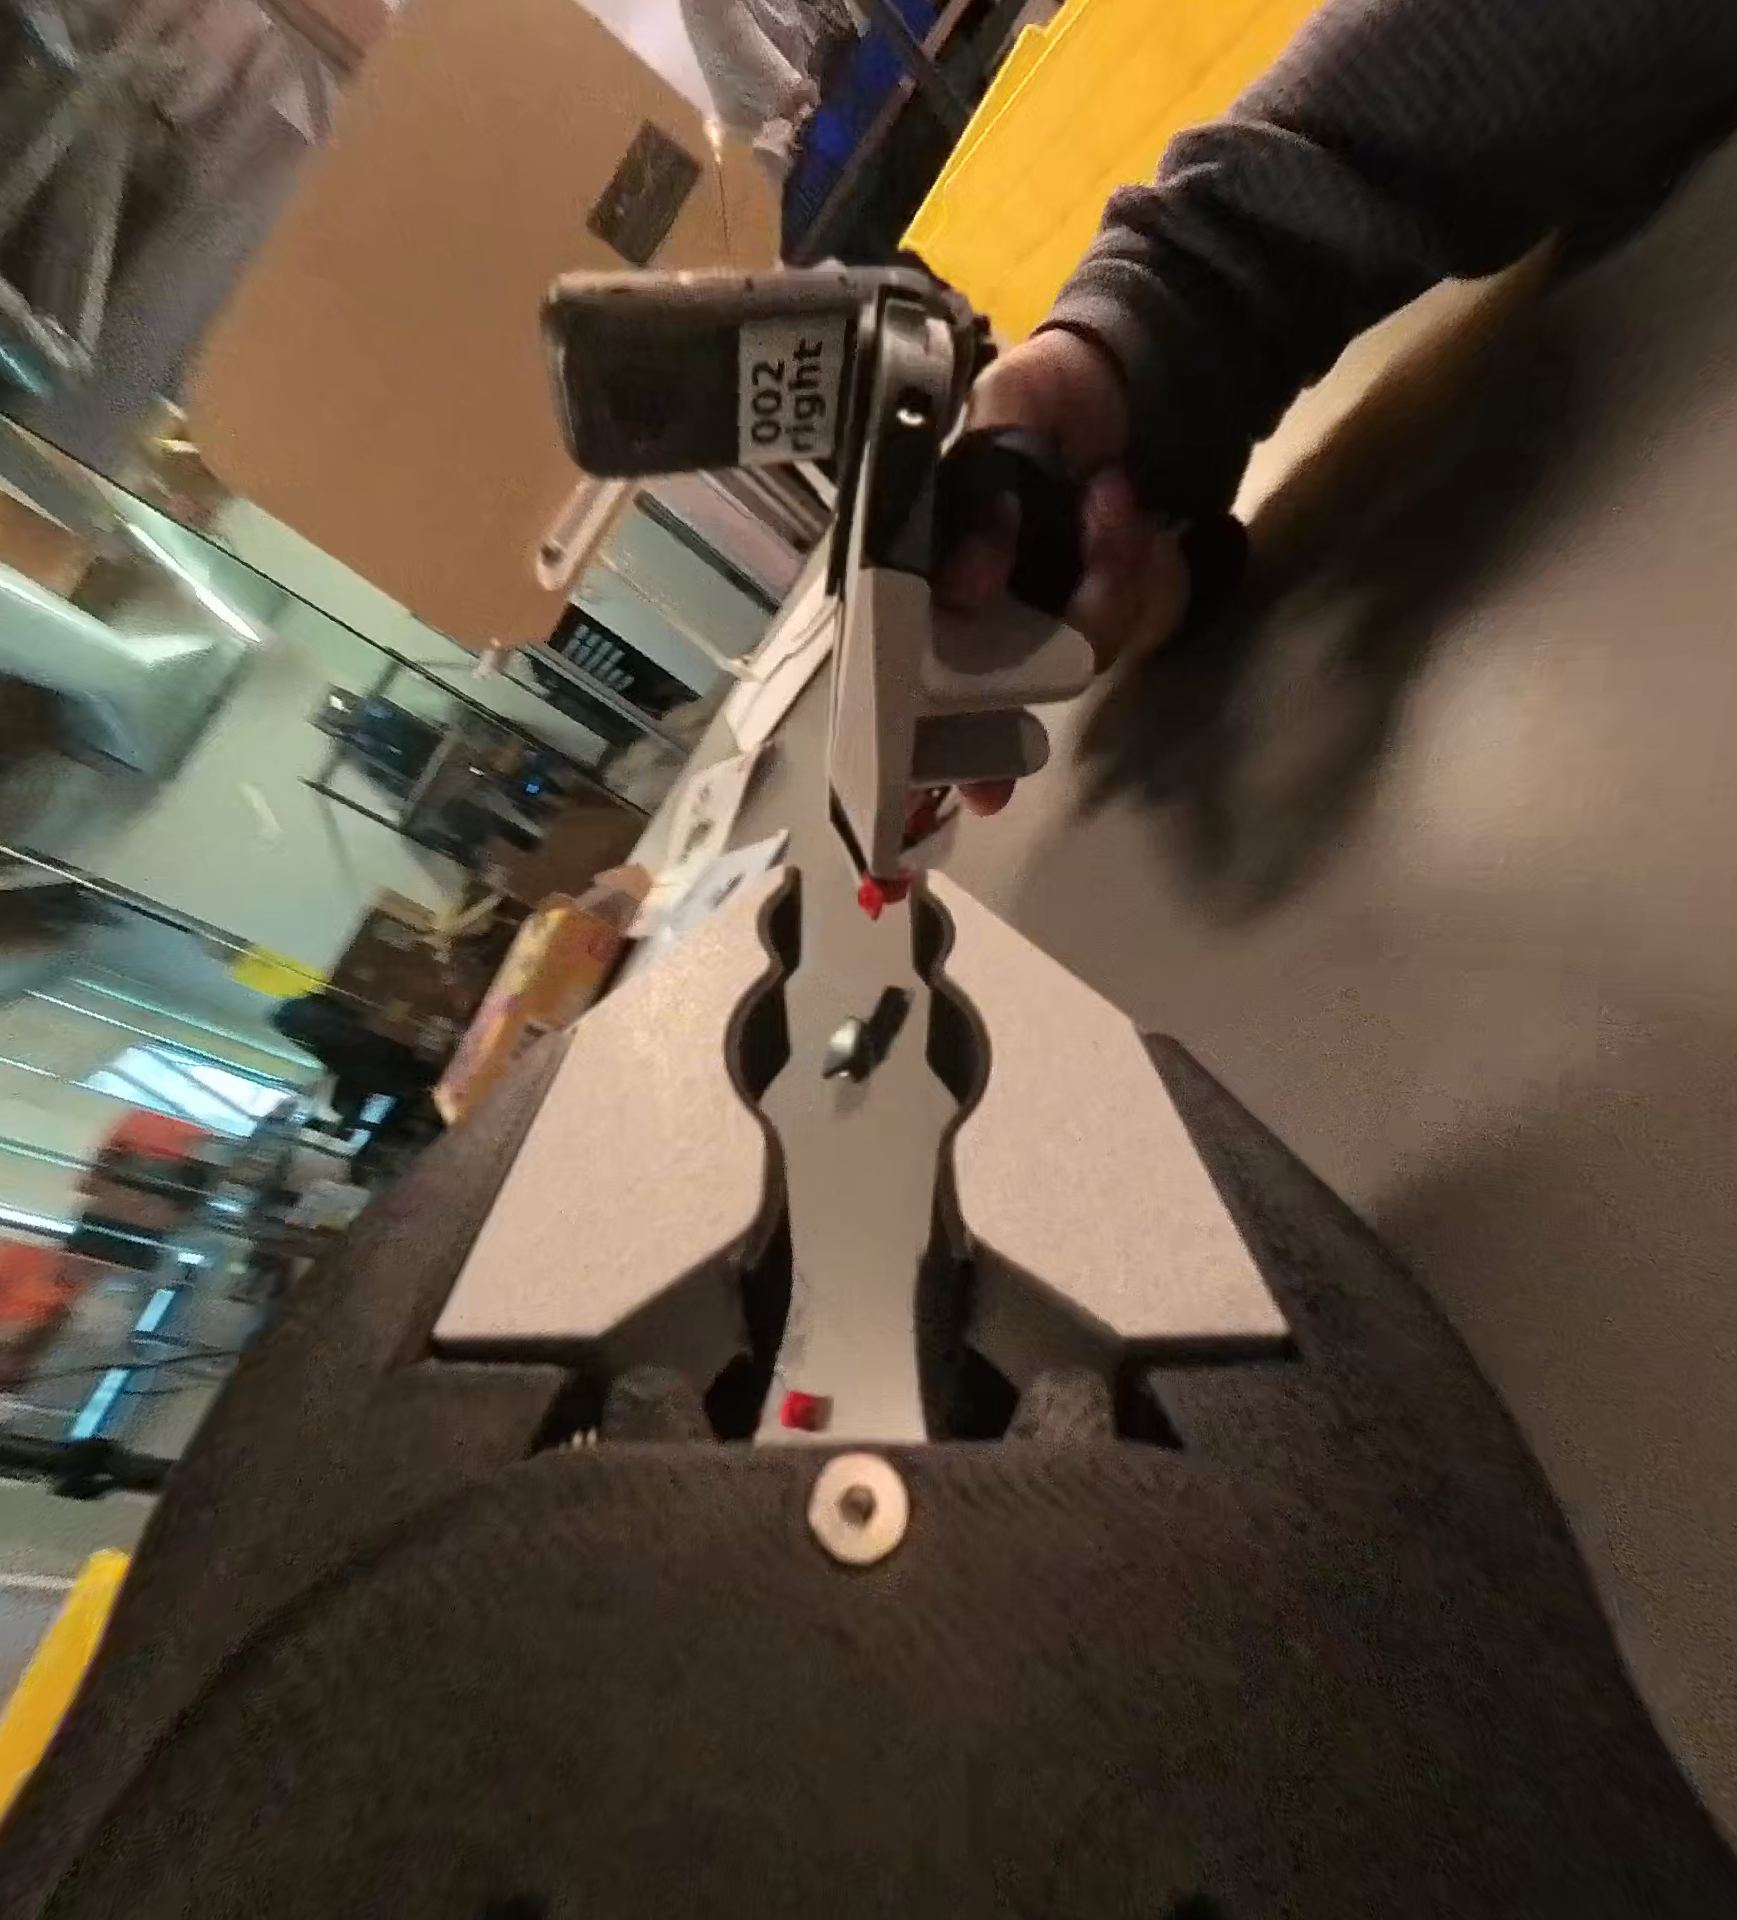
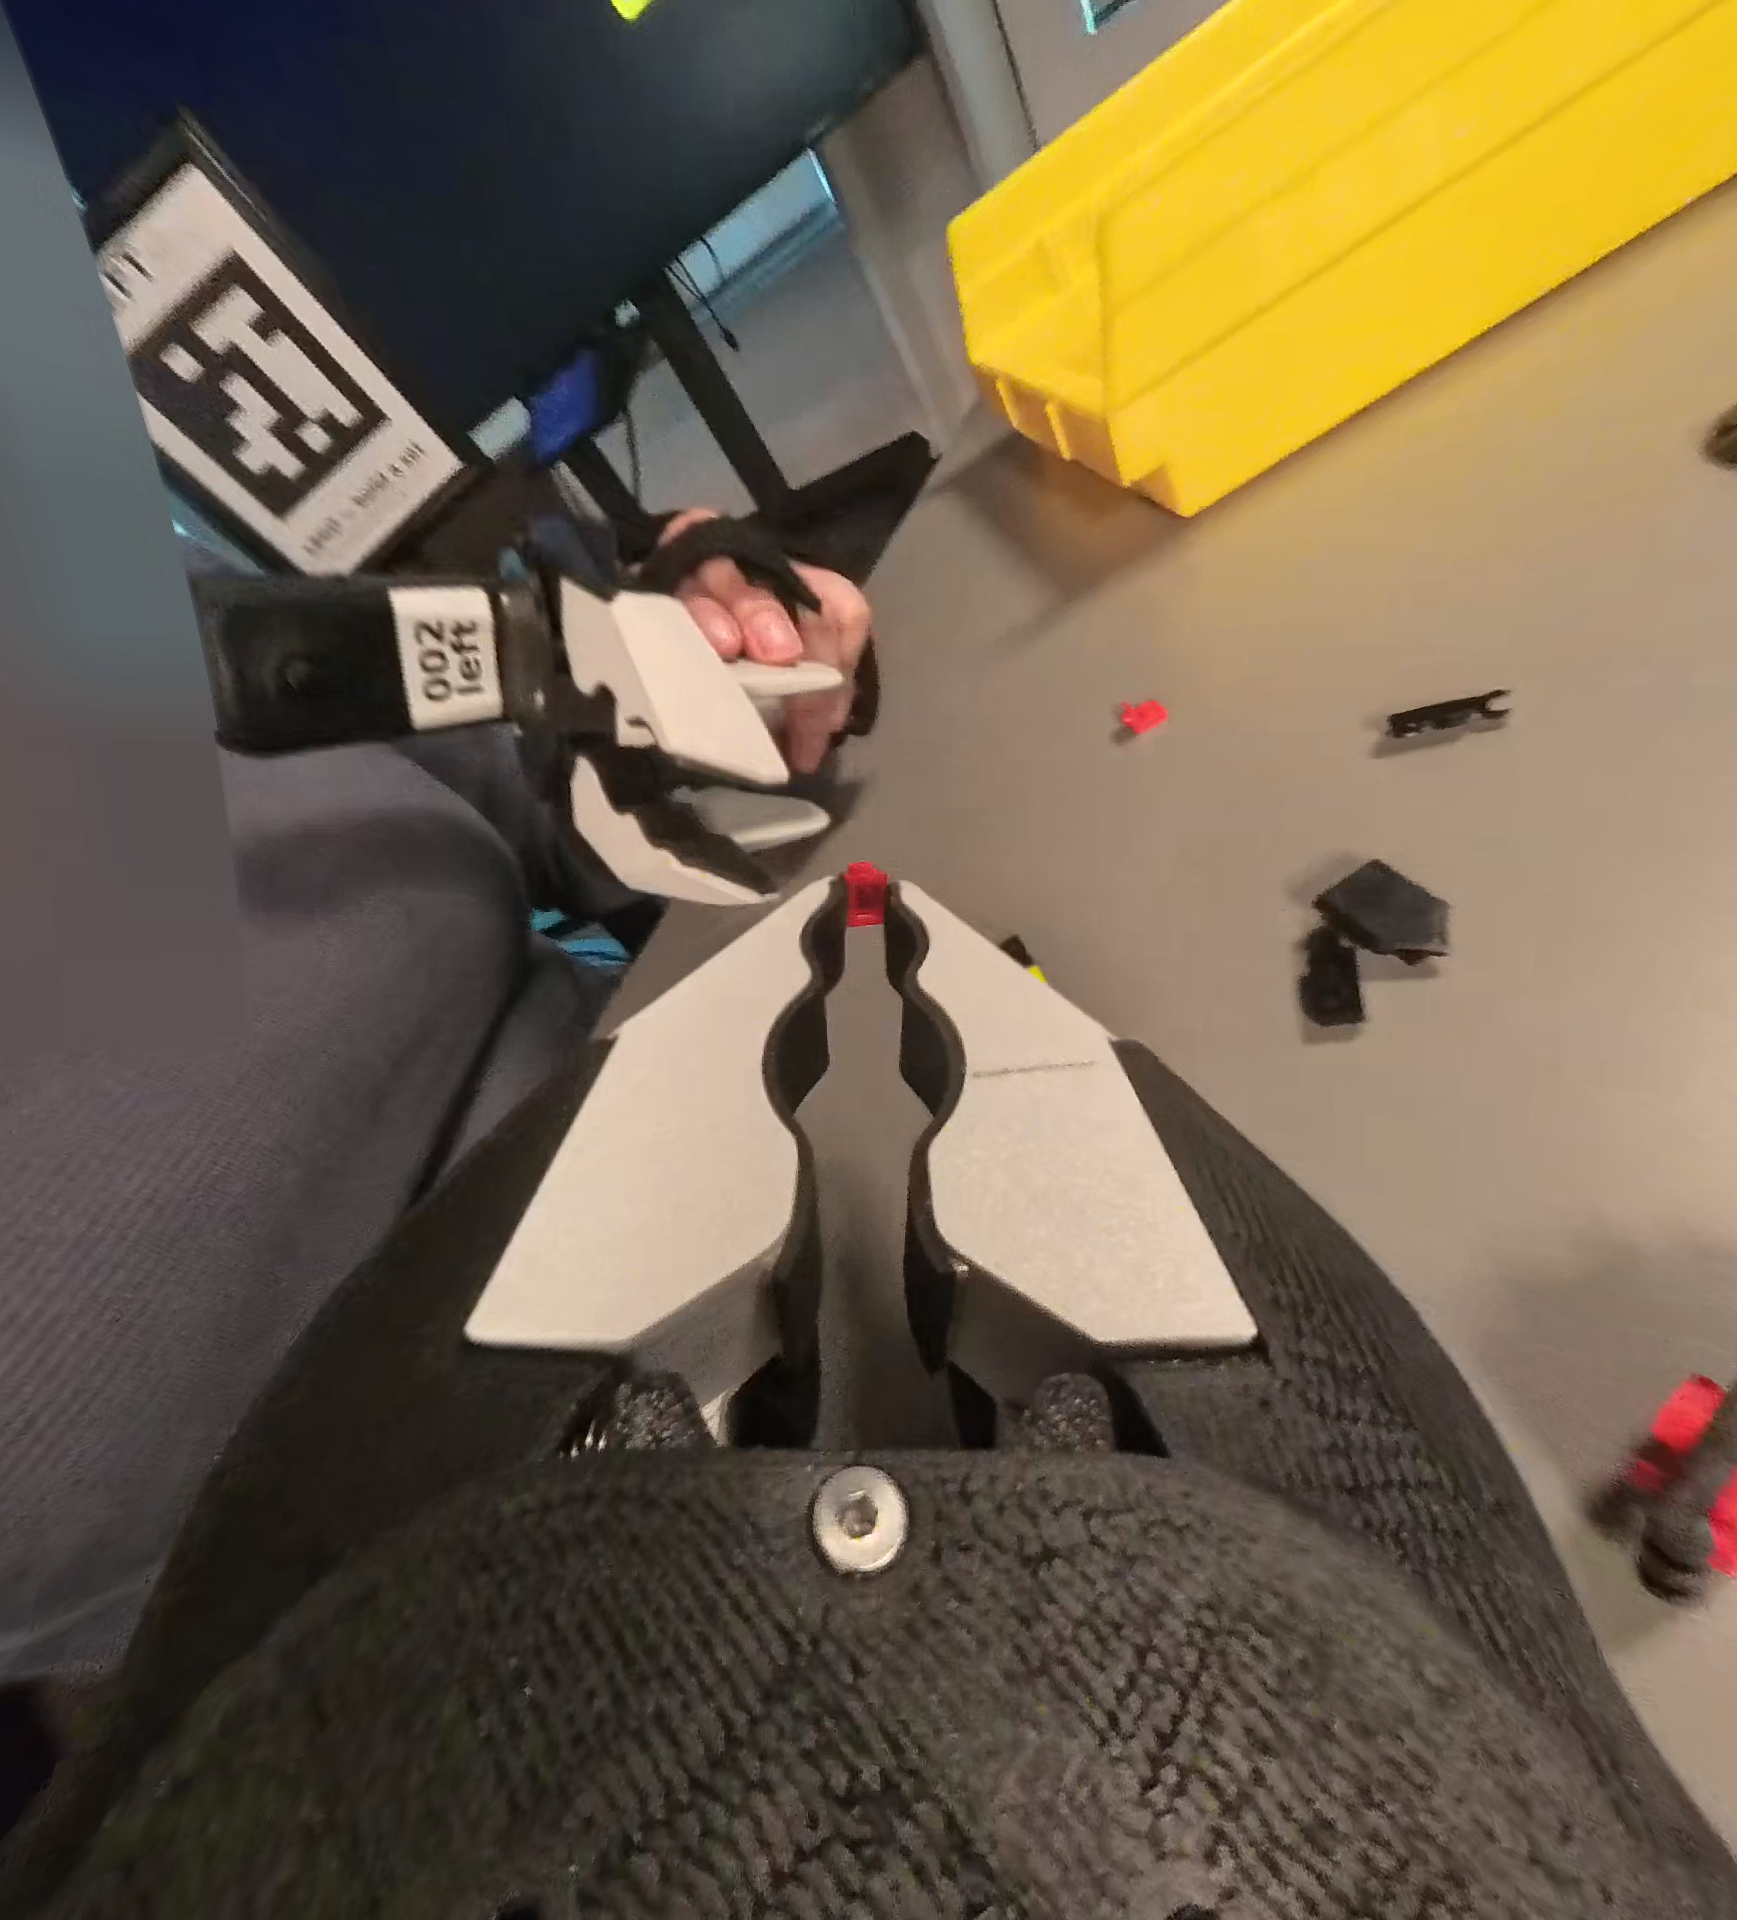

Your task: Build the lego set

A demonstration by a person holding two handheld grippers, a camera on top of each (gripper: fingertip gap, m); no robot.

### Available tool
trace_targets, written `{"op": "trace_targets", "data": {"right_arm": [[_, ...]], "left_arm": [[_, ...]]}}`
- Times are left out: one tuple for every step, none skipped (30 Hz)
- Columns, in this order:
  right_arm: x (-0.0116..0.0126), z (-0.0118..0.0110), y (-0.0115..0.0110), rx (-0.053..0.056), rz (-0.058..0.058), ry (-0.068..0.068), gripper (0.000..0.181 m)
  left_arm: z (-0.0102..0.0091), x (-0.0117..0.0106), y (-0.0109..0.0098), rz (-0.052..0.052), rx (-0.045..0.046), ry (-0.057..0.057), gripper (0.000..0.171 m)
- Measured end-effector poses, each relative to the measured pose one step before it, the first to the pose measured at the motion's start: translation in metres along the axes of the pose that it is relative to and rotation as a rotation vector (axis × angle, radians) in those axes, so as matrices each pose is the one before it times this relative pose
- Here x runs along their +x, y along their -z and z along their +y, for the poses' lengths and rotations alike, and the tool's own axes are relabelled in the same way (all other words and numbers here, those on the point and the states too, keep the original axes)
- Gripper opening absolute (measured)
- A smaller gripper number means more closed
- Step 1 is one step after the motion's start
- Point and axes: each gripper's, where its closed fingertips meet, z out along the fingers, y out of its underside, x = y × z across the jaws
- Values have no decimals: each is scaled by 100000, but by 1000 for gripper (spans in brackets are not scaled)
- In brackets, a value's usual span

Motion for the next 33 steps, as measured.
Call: {"op": "trace_targets", "data": {"right_arm": [[-269,-24,-37,370,-2291,-1334,5],[-224,33,-34,-110,-1820,-869,5],[-205,5,-41,27,-1647,-878,5],[-192,-48,-41,444,-1613,-1006,5],[-169,-71,-36,555,-1437,-973,5],[-140,-38,-40,354,-1108,-759,5],[-94,11,-35,13,-773,-444,5],[-74,42,-52,-272,-550,-190,5],[-78,59,-59,-323,-480,-151,5],[2,24,-23,-118,-19,-191,5],[33,7,16,19,70,-280,5],[-5,-20,24,189,-261,-291,5],[1,-41,29,284,-196,-252,5],[31,-73,34,508,56,-142,5],[-9,-176,48,1214,-123,410,9],[11,-238,84,1751,266,1360,17],[94,-216,109,1499,1196,2625,22],[103,-180,97,995,1719,3721,24],[135,-188,78,677,2366,4758,26],[162,-261,46,937,3204,6314,28],[146,-419,39,1960,3796,8082,29],[106,-511,34,2759,4121,9014,27],[203,-451,21,2439,4811,8938,26],[363,-392,8,2170,5829,8492,26],[428,-405,62,2565,6322,7728,25],[363,-373,113,2651,5604,6598,23],[316,-299,149,2220,4748,5313,23],[330,-224,152,1715,4372,4313,23],[269,-111,154,955,3493,3847,22],[197,17,108,-108,2563,3615,22],[157,135,56,-962,2011,3495,21],[81,217,-1,-1513,1305,3441,21],[-62,270,-44,-1830,330,3247,20]], "left_arm": [[-108,126,-48,-990,4,-3185,19],[42,44,-111,-977,-975,-2053,19],[165,8,-158,-687,-1524,-1280,19],[143,173,-158,611,-1018,-869,19],[28,159,-82,707,-189,-660,18],[-87,26,-19,-132,290,-539,17],[-127,15,26,-183,577,-413,14],[-41,48,-17,-10,181,-318,12],[71,-14,-46,-390,-659,-280,9],[92,49,-75,76,-787,-10,8],[3,45,-34,132,-329,279,8],[-7,-27,-10,-304,-215,102,8],[-22,-57,5,-399,-207,35,7],[34,-81,-12,-300,-599,487,6],[73,-150,14,-383,-598,515,5],[161,-291,48,-559,-786,1014,5],[282,-356,59,367,-1135,2247,5],[480,-302,33,2295,-1904,3889,5],[798,-102,-75,5685,-3881,5311,4],[1080,13,-130,8431,-6379,5629,5],[1215,-199,-96,8432,-8207,5761,5],[958,-293,26,8234,-7279,4780,5],[852,-6,106,10446,-7721,4678,5],[574,-293,179,7702,-6832,4149,5],[574,-42,166,8146,-7035,2598,5],[679,176,123,8815,-8255,3140,5],[867,417,41,9414,-9615,4523,4],[726,-76,-53,4566,-9004,3349,4],[473,-571,-97,-792,-6454,-117,4],[586,-223,-200,703,-7052,-477,4],[519,-108,-250,1158,-6329,898,5],[395,-54,-310,1430,-5174,1234,5],[206,-173,-307,280,-3399,383,5]]}}
